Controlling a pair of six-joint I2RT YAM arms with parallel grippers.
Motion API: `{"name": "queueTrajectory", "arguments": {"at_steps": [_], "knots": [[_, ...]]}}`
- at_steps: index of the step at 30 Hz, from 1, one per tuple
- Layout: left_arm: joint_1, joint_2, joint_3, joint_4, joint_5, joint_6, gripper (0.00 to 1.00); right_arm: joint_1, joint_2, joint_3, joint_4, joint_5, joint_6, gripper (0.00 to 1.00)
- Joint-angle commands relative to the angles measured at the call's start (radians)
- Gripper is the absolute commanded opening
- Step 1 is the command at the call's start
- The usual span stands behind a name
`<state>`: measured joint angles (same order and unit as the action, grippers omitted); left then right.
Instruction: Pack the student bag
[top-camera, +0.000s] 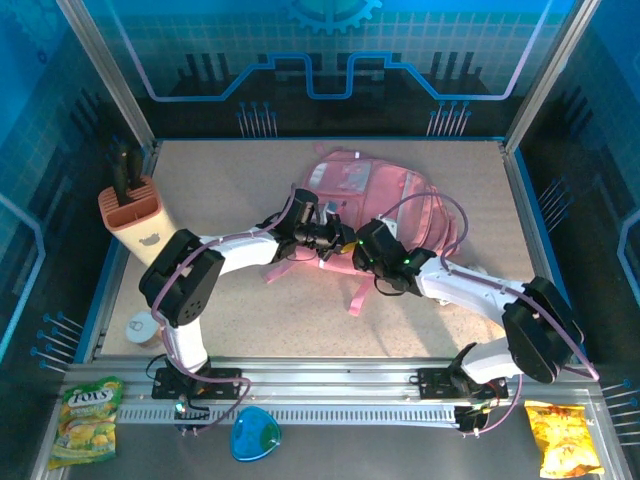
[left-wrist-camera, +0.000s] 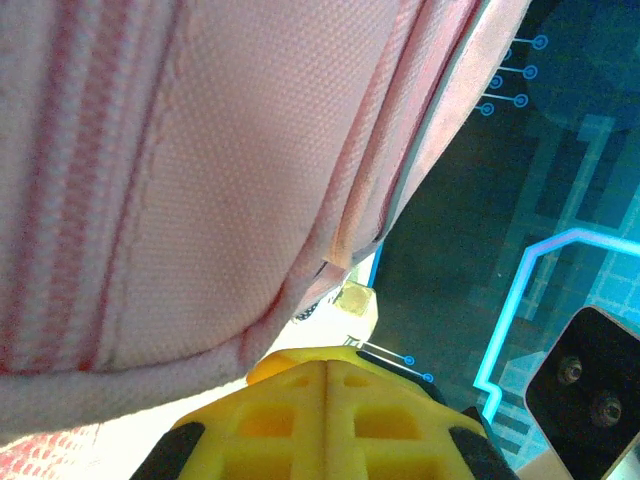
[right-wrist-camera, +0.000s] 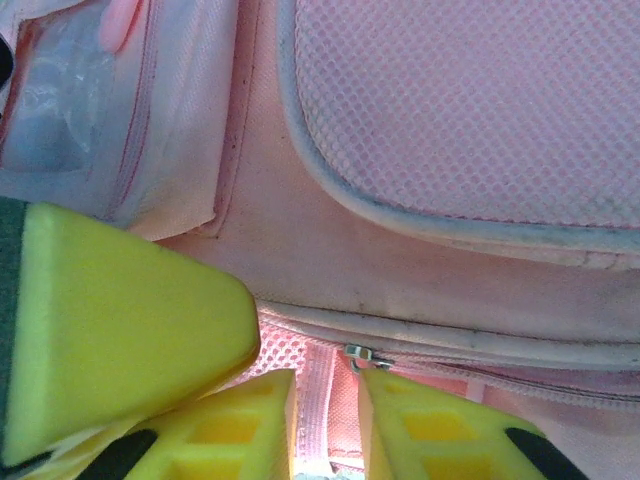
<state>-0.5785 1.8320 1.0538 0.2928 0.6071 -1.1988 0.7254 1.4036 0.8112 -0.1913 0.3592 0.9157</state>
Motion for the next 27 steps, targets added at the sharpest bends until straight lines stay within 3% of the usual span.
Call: {"name": "queueTrajectory", "arguments": {"at_steps": [1, 5, 9, 14, 21, 27], "knots": [[-0.007, -0.008, 0.028, -0.021, 0.034, 0.011, 0.0, -0.01, 0.009, -0.008, -0.005, 0.055, 0.02, 0.23], [0.003, -0.039, 0.006, -0.104, -0.019, 0.068, 0.01, -0.008, -0.055, -0.051, -0.003, 0.064, 0.048, 0.26], [0.02, -0.095, -0.065, -0.179, -0.118, 0.101, 0.25, -0.007, -0.105, -0.065, -0.024, 0.032, 0.056, 0.3], [0.02, -0.134, -0.114, -0.161, -0.18, 0.066, 0.4, -0.005, -0.11, -0.072, -0.016, -0.011, 0.077, 0.33], [0.015, -0.1, -0.14, -0.011, -0.292, -0.077, 0.48, -0.005, -0.081, -0.077, 0.025, -0.032, 0.089, 0.35], [0.011, -0.046, -0.16, 0.107, -0.37, -0.209, 0.43, -0.003, -0.081, -0.087, 0.04, -0.034, 0.096, 0.35]]}}
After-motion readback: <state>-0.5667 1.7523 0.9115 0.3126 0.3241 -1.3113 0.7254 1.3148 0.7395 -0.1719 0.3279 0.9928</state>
